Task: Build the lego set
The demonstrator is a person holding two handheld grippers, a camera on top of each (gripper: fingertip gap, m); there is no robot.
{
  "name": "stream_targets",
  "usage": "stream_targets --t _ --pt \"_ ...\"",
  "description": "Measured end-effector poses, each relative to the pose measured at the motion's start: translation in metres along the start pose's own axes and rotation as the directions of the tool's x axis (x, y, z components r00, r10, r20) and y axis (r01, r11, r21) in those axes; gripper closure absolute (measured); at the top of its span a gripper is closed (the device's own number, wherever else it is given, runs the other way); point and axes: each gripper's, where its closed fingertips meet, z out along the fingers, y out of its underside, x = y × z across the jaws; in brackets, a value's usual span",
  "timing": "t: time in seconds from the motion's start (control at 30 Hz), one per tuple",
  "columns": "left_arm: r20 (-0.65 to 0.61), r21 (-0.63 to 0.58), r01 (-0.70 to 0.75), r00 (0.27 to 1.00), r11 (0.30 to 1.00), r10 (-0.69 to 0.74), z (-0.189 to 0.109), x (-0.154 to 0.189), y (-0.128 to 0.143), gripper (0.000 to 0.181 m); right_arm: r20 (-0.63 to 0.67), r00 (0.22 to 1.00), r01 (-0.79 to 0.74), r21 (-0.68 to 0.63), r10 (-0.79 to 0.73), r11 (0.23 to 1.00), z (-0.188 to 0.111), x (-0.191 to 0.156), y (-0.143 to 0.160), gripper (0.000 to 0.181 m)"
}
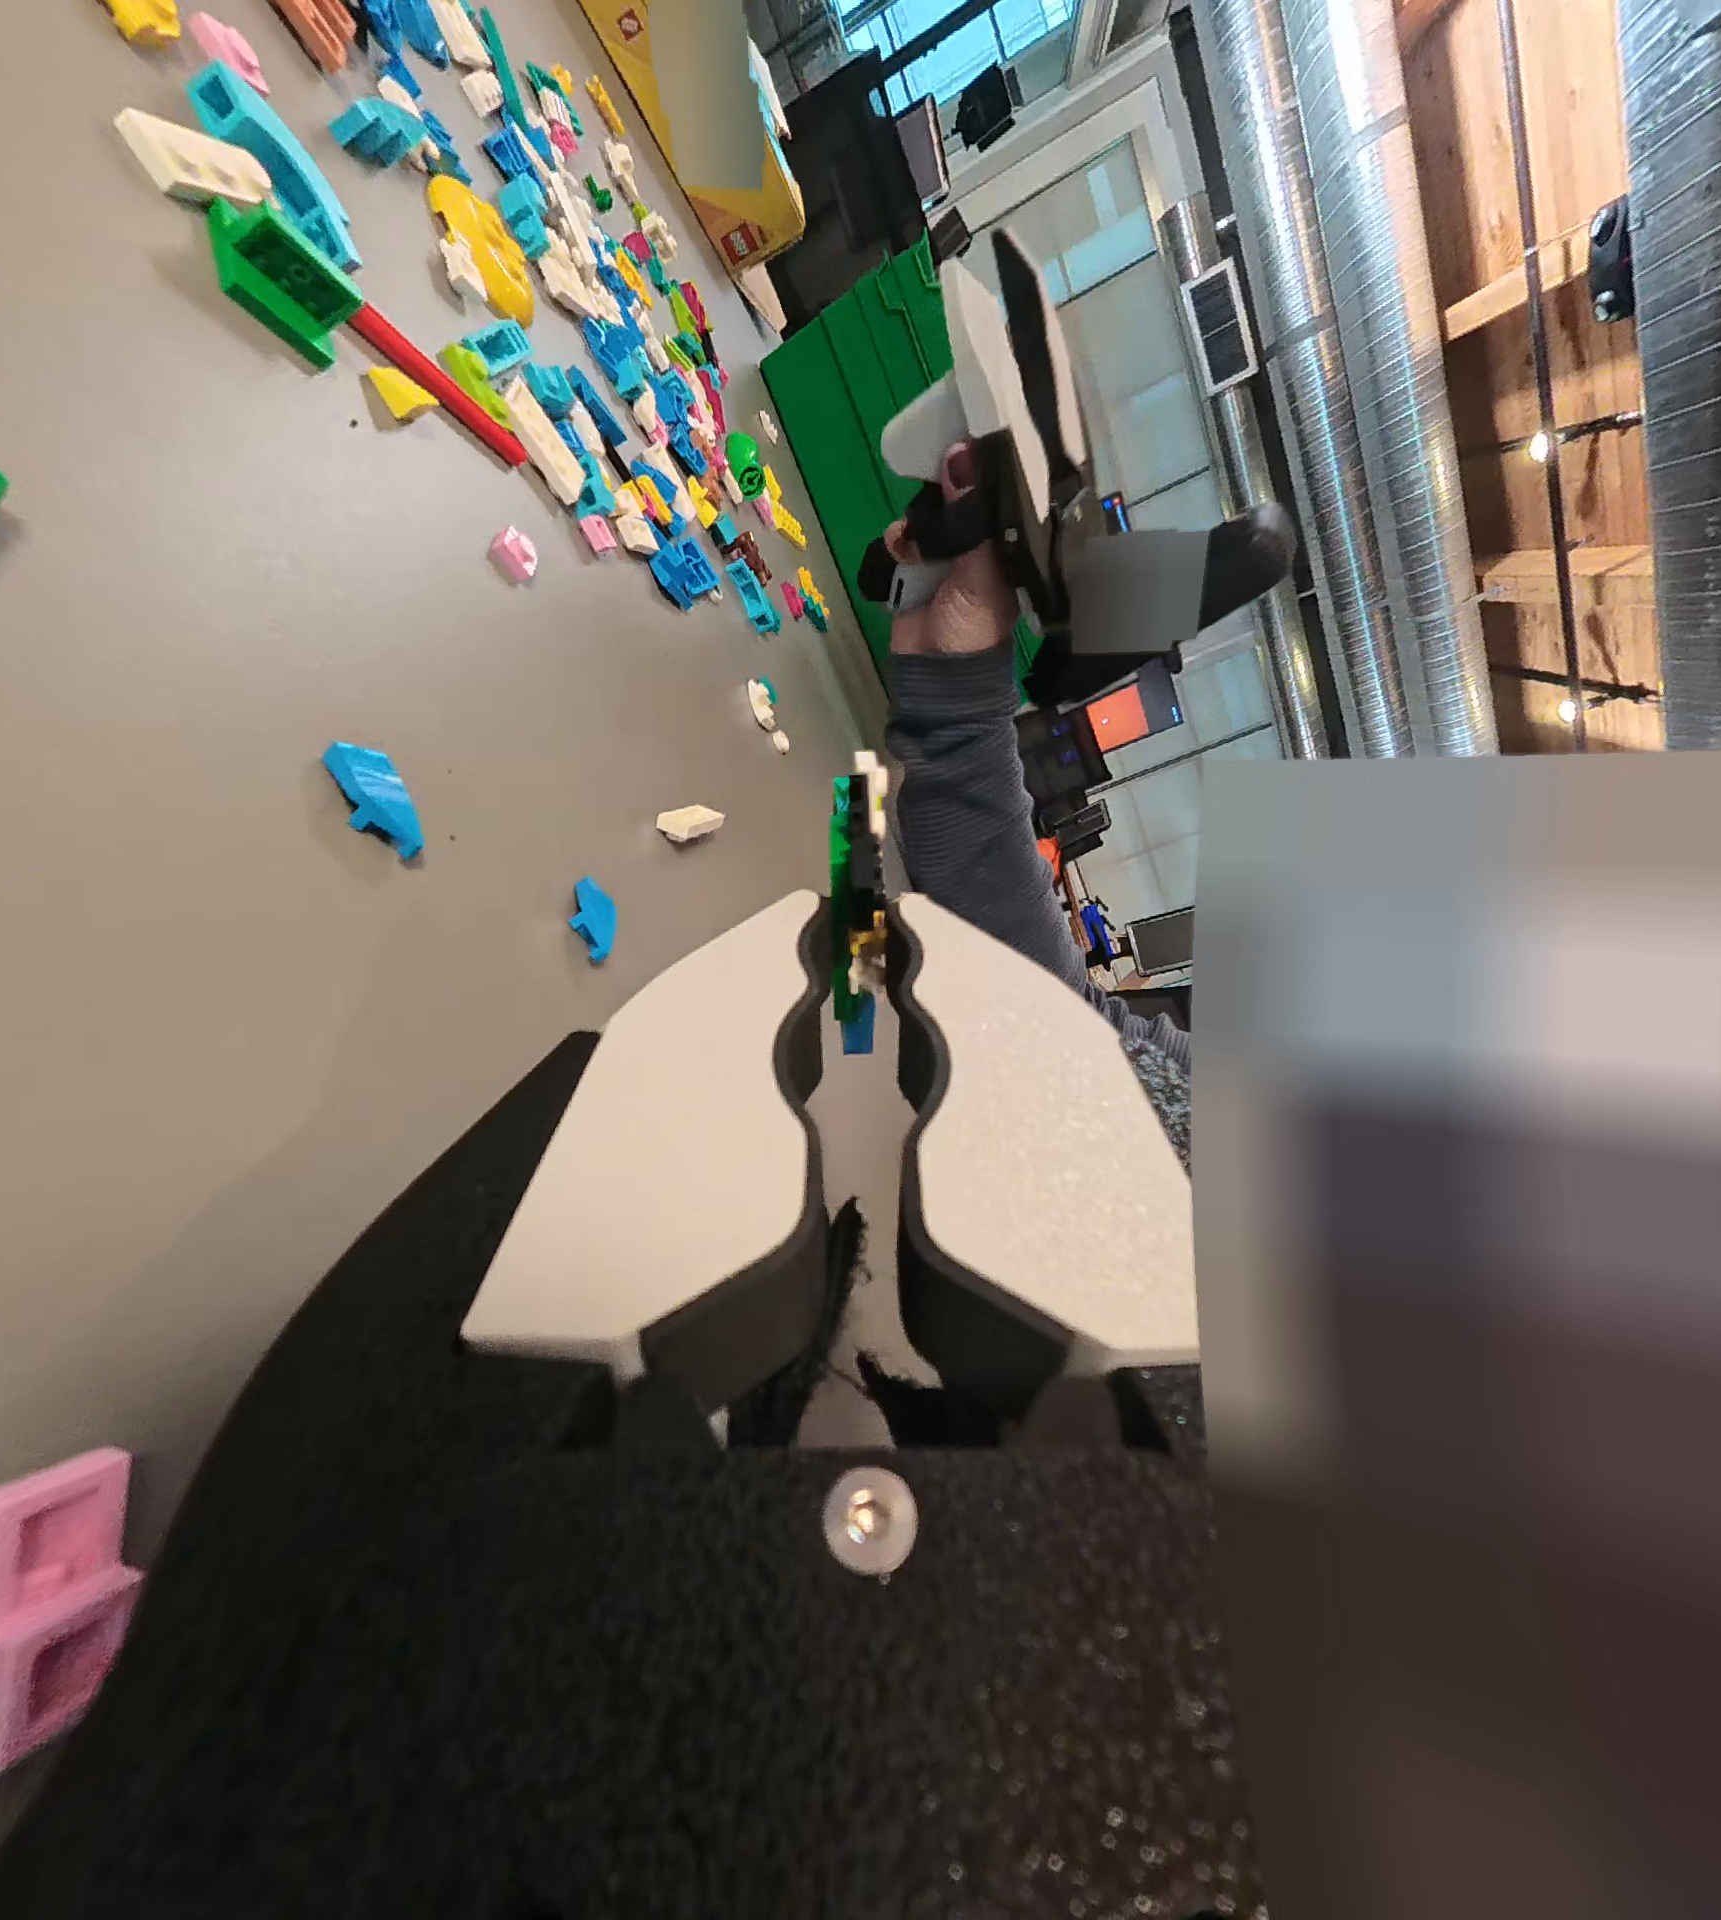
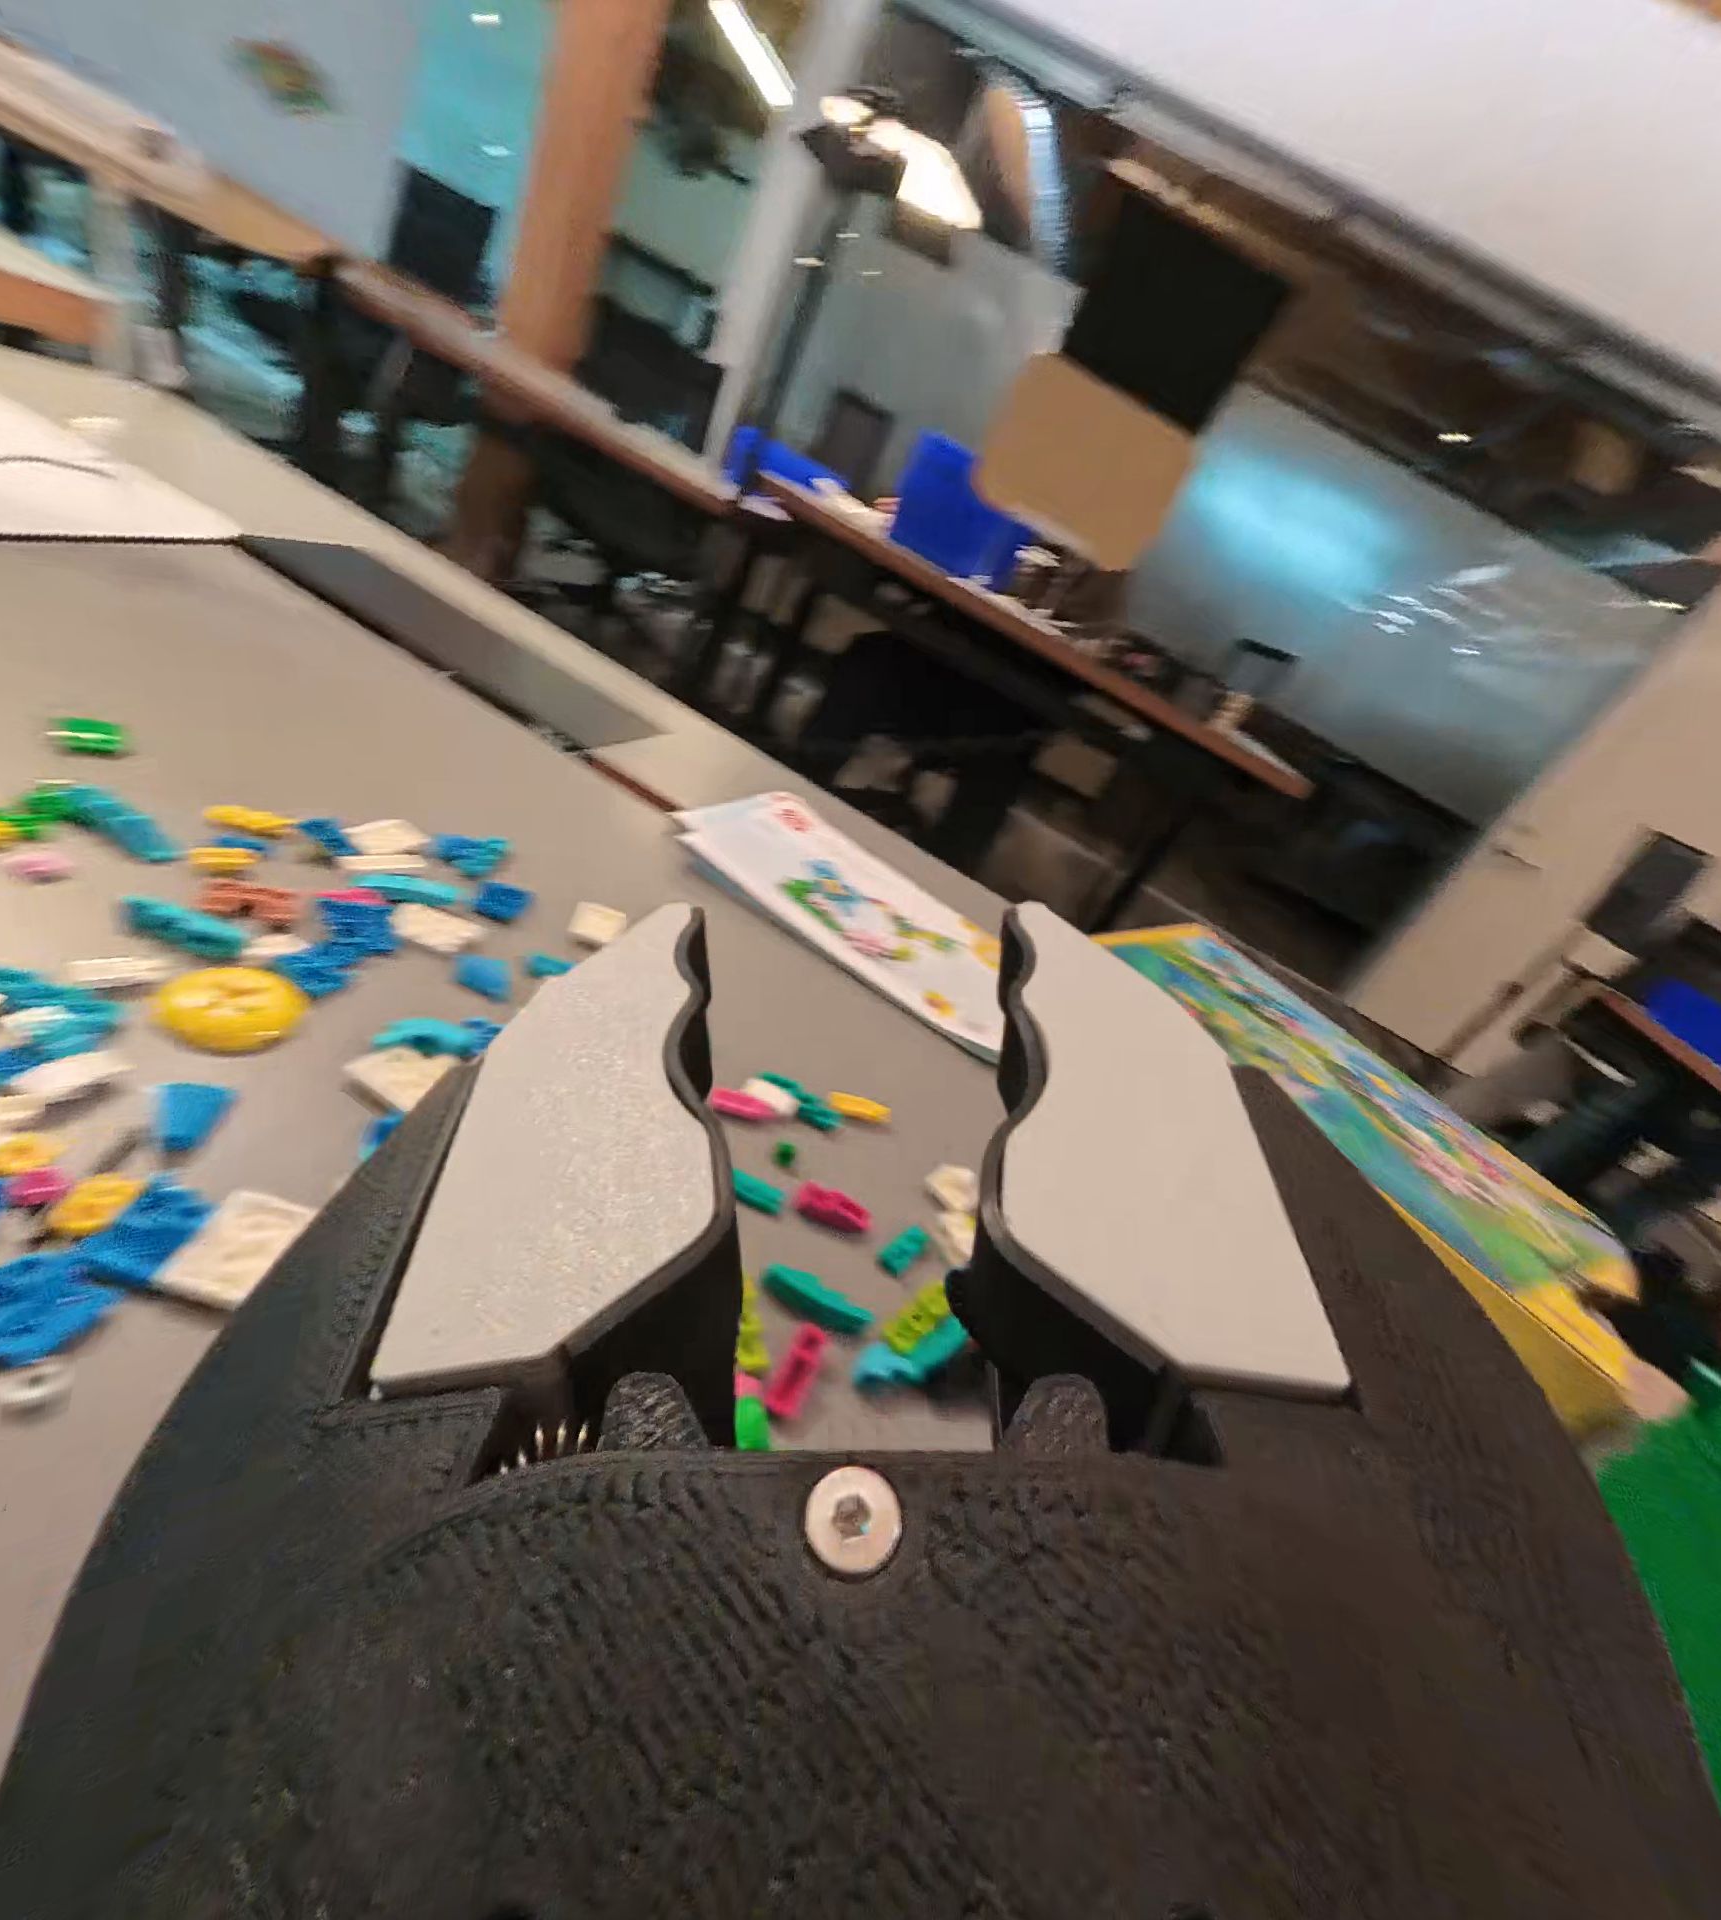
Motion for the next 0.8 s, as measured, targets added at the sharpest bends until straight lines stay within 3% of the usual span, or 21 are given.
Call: stream_targets --t 0.2,0.3,0.43,0.6,0.7,0.8 --pt "0.01 -0.006 -0.003 1.0 1.0 0.003 0.001 -0.001 0.001 0.173 -0.168 0.985 0.037 0.039 -0.03 0.999 -0.005 0.023 0.022 0.146" --pt "0.011 -0.002 -0.001 1.0 1.0 0.001 0.0 -0.002 0.001 0.173 -0.153 0.982 0.118 0.016 -0.114 0.993 -0.002 0.012 0.026 0.153" --pt "0.01 0.0 0.007 1.0 1.0 -0.007 0.0 -0.002 0.0 0.173 -0.019 0.995 0.098 -0.051 -0.099 0.994 0.005 -0.009 0.03 0.159" --pt "0.003 0.017 0.022 1.0 1.0 -0.022 -0.001 -0.003 -0.002 0.173 0.264 0.962 -0.018 -0.212 0.075 0.977 0.022 -0.046 0.027 0.158" --pt "-0.019 0.018 0.024 1.0 1.0 -0.024 -0.002 0.0 -0.002 0.173 0.478 0.872 0.067 -0.337 0.109 0.939 0.038 -0.069 0.03 0.164" --pt "-0.056 0.031 0.05 0.997 0.998 -0.049 -0.004 0.002 -0.004 0.173 0.628 0.727 0.063 -0.464 0.278 0.884 0.057 -0.093 0.021 0.162"
